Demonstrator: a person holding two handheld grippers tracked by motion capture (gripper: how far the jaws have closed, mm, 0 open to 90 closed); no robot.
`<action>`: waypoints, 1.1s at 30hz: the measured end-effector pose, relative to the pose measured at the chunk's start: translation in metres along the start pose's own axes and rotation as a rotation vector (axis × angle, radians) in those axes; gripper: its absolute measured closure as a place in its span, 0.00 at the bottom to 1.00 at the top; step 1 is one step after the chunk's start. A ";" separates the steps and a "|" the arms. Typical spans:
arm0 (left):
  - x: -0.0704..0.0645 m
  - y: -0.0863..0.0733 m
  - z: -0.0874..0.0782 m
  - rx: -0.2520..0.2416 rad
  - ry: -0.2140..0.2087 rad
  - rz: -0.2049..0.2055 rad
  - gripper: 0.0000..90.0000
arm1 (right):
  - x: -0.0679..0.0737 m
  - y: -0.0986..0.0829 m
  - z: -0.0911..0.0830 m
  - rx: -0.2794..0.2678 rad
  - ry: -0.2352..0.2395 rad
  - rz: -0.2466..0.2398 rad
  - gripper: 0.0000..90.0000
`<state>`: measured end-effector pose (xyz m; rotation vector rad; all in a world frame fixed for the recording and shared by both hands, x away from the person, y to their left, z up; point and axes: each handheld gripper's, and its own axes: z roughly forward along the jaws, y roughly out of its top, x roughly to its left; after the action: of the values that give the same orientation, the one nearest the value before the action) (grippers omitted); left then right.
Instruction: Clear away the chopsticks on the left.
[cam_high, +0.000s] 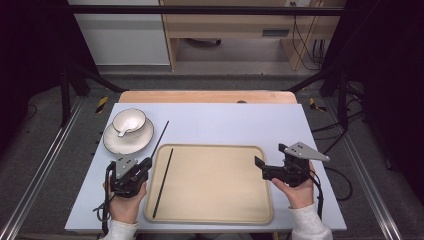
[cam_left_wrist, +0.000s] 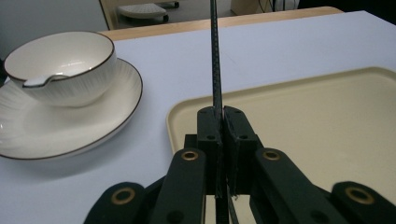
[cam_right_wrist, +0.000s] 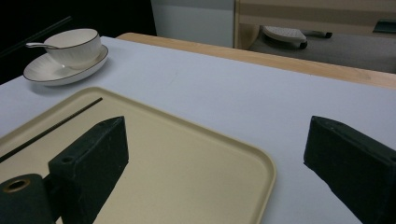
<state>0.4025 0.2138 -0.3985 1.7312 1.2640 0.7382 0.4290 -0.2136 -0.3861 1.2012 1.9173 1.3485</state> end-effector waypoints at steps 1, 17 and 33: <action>-0.002 -0.001 0.000 0.001 0.005 -0.007 0.95 | 0.000 0.000 0.000 0.000 0.000 -0.002 0.07; -0.023 -0.032 0.000 -0.060 0.030 -0.127 0.95 | 0.002 0.000 0.003 0.011 0.011 -0.010 0.07; -0.036 -0.062 0.010 -0.043 0.032 -0.188 0.95 | 0.004 -0.003 0.007 0.020 0.011 -0.014 0.07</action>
<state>0.3717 0.1851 -0.4573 1.5470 1.4004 0.6803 0.4318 -0.2075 -0.3910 1.1902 1.9480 1.3345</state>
